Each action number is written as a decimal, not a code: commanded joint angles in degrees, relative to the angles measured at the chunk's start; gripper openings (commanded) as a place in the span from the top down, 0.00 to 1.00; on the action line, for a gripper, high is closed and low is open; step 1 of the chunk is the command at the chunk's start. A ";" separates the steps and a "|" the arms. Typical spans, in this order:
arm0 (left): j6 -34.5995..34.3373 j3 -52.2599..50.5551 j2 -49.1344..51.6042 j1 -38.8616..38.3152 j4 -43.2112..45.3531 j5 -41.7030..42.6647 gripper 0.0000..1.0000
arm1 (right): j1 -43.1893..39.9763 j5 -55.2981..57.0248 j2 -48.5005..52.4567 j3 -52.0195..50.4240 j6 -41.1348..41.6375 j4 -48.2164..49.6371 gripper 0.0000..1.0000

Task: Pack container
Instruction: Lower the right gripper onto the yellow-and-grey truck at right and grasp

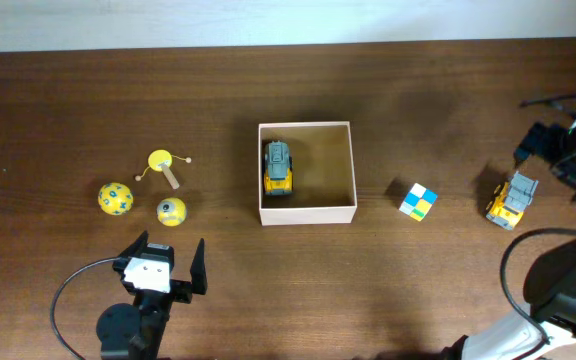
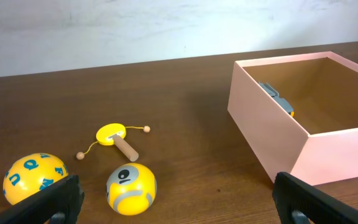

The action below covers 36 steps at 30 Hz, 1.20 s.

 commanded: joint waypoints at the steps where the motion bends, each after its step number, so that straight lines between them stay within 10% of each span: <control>1: 0.92 -0.31 -0.44 0.33 0.11 0.59 0.01 | -1.42 -2.23 -0.92 -6.34 0.59 3.50 0.01; 36: 0.92 -0.33 -0.44 0.35 0.11 0.59 0.01 | -1.75 -1.46 -0.15 -23.87 -4.74 31.50 0.04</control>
